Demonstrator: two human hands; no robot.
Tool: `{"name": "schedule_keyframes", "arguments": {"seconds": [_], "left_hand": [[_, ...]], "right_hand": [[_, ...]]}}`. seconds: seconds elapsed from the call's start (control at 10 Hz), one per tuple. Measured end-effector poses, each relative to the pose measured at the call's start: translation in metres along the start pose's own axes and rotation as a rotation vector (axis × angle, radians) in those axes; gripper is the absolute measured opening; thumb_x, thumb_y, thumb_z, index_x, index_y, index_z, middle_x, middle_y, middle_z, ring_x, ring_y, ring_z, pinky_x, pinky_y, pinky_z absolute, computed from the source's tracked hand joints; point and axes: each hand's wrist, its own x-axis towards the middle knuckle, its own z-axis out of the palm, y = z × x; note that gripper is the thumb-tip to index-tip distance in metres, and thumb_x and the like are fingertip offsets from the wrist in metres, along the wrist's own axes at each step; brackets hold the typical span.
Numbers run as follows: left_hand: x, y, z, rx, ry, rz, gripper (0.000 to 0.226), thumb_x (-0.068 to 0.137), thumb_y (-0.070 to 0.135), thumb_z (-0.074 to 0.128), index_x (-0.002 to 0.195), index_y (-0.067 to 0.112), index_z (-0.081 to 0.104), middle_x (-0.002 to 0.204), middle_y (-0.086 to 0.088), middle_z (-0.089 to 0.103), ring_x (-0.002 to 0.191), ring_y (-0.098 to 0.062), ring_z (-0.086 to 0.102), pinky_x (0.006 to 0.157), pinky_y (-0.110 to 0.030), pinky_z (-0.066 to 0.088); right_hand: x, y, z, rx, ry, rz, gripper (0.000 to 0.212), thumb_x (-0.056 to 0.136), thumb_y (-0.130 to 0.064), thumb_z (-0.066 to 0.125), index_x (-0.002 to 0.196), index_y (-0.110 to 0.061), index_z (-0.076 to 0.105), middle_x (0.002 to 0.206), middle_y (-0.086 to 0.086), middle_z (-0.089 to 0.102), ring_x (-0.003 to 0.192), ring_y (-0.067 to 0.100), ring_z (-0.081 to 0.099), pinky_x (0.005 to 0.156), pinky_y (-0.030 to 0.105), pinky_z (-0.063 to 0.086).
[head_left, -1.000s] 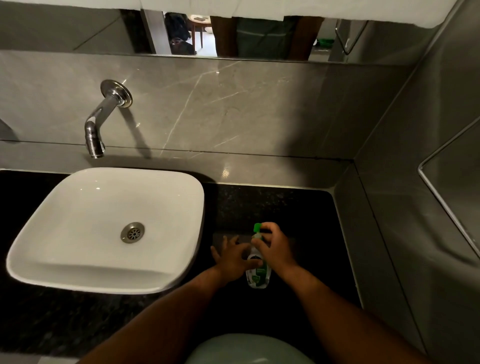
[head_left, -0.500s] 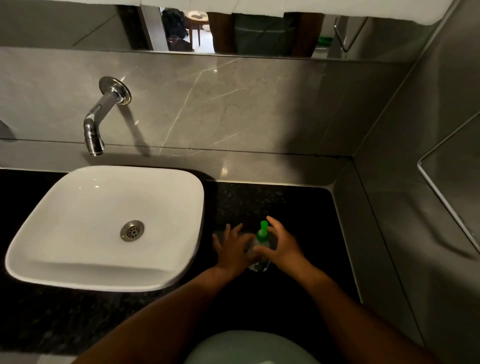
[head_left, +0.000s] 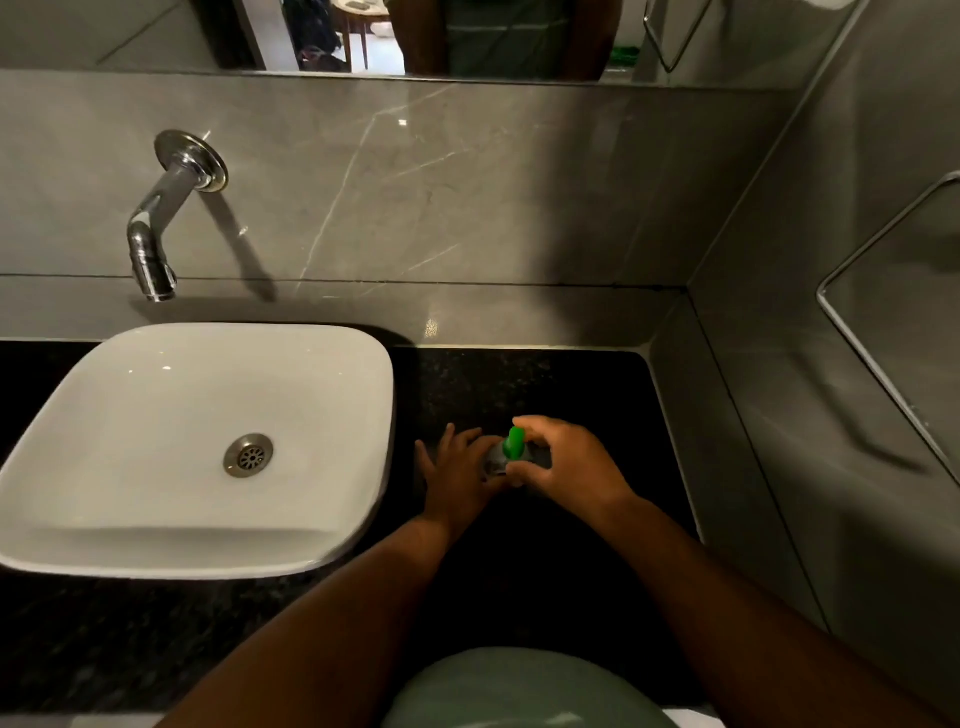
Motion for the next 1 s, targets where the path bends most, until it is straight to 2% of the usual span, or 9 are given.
{"name": "schedule_keyframes", "arguments": {"seconds": [0.3,0.6,0.8,0.9,1.0], "left_hand": [[-0.002,0.002,-0.001,-0.019,0.030,0.017,0.079,0.059,0.082,0.039,0.127,0.042,0.051,0.144,0.001,0.042,0.144,-0.023,0.011,0.107,-0.061,-0.015],[-0.004,0.002,-0.001,-0.028,0.041,0.017,0.076,0.062,0.081,0.040,0.126,0.041,0.052,0.142,0.001,0.045,0.143,-0.023,0.013,0.108,-0.061,-0.013],[-0.005,0.004,-0.002,-0.026,0.033,0.006,0.077,0.061,0.080,0.041,0.126,0.040,0.053,0.142,0.002,0.045,0.143,-0.022,0.014,0.108,-0.060,-0.012],[-0.006,0.005,-0.004,-0.041,0.015,0.002,0.077,0.062,0.078,0.041,0.128,0.039,0.051,0.143,0.002,0.044,0.143,-0.022,0.014,0.108,-0.060,-0.012],[-0.005,0.005,-0.001,-0.043,-0.005,0.011,0.068,0.072,0.068,0.053,0.133,0.039,0.045,0.147,0.002,0.041,0.144,-0.023,0.014,0.109,-0.062,-0.008]], "right_hand": [[0.002,-0.005,-0.012,-0.227,0.008,-0.126,0.056,0.075,-0.043,0.071,0.127,-0.026,0.059,0.123,-0.003,0.067,0.114,0.016,0.058,0.102,0.036,0.044],[0.002,-0.006,-0.013,-0.200,0.001,-0.116,0.056,0.073,-0.044,0.073,0.125,-0.025,0.061,0.121,-0.004,0.068,0.112,0.014,0.059,0.100,0.031,0.045],[0.002,-0.003,-0.011,-0.154,-0.002,-0.085,0.056,0.072,-0.043,0.075,0.124,-0.024,0.062,0.121,-0.004,0.068,0.113,0.014,0.058,0.101,0.035,0.046],[0.002,-0.005,-0.009,-0.132,-0.007,-0.075,0.060,0.072,-0.044,0.074,0.126,-0.024,0.059,0.123,-0.003,0.067,0.115,0.015,0.058,0.103,0.036,0.045],[-0.001,0.001,-0.009,-0.068,0.003,-0.058,0.084,0.066,-0.056,0.072,0.139,-0.028,0.043,0.131,-0.005,0.060,0.121,0.012,0.054,0.106,0.035,0.043]]}}
